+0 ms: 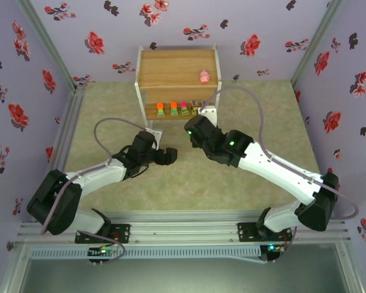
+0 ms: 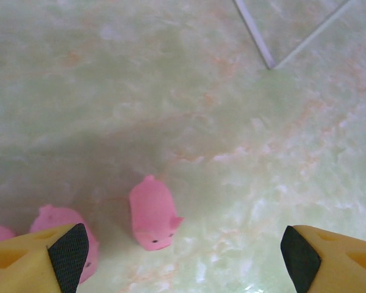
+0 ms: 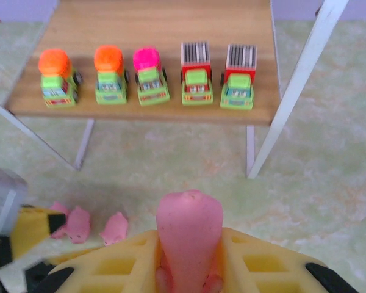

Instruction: Place and organize the plastic toys onto the shelf

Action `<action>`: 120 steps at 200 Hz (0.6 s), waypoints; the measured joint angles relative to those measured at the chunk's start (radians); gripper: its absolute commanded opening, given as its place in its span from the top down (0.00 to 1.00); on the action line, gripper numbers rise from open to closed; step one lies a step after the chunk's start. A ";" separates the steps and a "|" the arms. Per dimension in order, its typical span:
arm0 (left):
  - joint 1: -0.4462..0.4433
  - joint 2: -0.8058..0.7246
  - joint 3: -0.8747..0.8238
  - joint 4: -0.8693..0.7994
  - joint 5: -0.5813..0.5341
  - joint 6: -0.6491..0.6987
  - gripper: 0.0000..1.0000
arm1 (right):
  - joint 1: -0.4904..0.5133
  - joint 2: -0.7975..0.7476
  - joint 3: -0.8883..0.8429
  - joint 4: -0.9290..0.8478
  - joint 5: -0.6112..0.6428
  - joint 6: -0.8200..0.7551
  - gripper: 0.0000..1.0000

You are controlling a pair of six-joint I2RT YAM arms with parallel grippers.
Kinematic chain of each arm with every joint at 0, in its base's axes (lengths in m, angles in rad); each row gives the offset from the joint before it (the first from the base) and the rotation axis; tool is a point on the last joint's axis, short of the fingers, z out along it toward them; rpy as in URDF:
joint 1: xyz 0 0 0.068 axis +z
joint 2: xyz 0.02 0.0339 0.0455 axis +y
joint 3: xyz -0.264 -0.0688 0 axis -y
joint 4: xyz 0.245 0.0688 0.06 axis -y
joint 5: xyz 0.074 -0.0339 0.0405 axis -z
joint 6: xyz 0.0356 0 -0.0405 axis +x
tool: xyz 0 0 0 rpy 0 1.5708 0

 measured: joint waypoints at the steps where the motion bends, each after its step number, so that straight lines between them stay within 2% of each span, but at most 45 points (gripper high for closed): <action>1: -0.001 0.000 0.000 0.001 0.000 0.001 0.13 | 0.000 0.000 0.002 0.000 0.000 -0.001 1.00; 46: -0.055 0.000 0.001 0.018 0.004 0.041 0.13 | 0.000 0.010 0.158 -0.055 0.025 -0.073 1.00; 120: -0.063 -0.001 0.001 0.017 -0.046 0.068 0.13 | -0.031 0.138 0.426 -0.120 0.048 -0.180 1.00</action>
